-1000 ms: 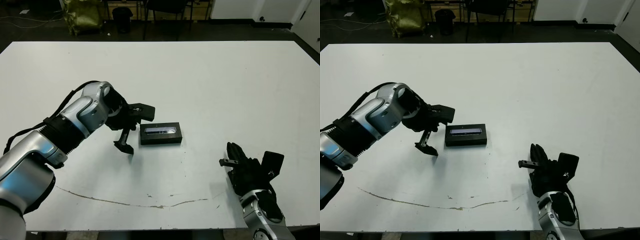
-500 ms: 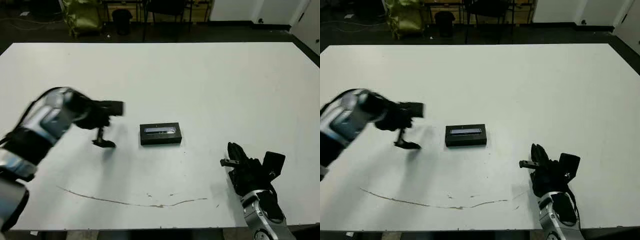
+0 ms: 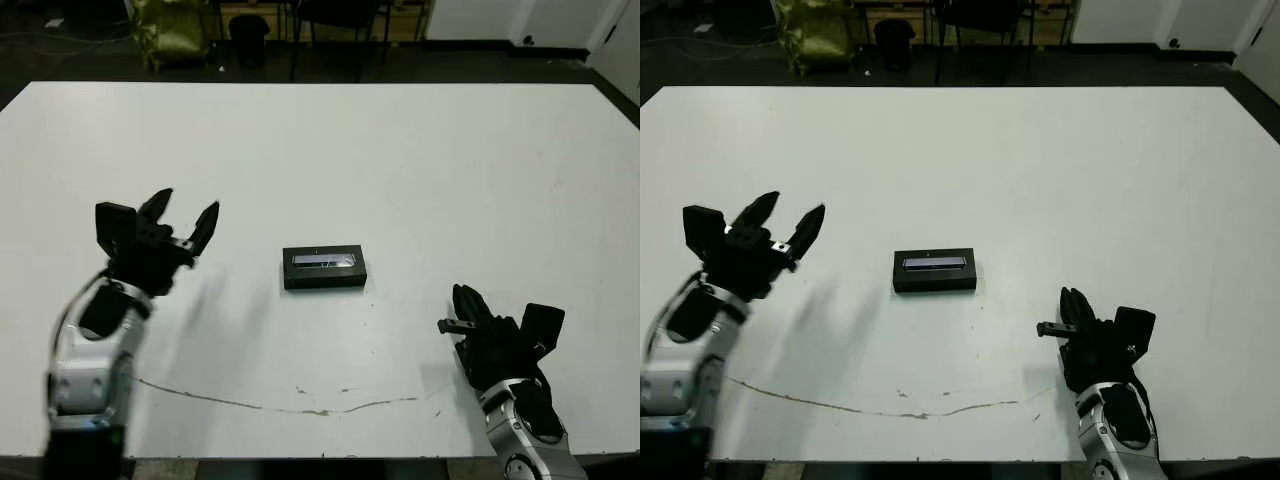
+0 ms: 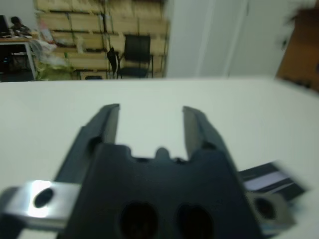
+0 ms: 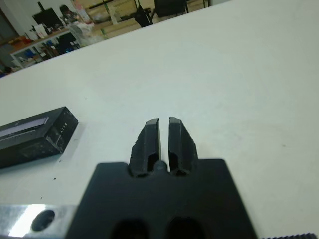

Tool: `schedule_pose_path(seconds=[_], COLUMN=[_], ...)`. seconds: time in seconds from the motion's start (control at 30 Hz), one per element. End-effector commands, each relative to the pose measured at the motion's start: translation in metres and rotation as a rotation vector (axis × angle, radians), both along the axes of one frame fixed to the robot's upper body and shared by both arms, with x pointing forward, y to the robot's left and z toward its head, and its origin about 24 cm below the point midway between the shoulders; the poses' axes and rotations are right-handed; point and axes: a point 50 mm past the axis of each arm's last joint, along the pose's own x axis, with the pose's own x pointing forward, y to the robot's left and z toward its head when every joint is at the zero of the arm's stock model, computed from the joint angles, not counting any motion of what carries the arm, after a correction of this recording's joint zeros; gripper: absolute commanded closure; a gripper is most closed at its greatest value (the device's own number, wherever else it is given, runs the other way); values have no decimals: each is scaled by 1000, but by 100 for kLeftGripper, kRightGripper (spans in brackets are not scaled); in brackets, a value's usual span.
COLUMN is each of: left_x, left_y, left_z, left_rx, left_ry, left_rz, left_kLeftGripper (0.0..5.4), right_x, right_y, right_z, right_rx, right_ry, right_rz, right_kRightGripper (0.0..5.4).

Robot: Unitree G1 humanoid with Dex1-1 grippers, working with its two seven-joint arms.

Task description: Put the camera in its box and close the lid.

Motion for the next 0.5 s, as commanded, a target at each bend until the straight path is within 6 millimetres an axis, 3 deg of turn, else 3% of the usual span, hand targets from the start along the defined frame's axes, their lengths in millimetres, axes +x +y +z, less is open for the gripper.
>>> schedule_pose_path(seconds=[0.03,0.27,0.5], left_x=[-7,-4,5], left_y=[-24,-60,-90], left_z=[-1,6,8], left_rx=[-34,-20,-27], left_ry=[63,108,189], left_rz=[-13,-62,-103], left_kLeftGripper=[368,538,538], right_x=[-2,-3,-3], right_y=[-4,-2,1], right_z=[-5,-6,-8], right_rx=[-44,-24,-18], right_ry=[3,11,16], right_rz=[14,1,2], right_kRightGripper=[540,540,540])
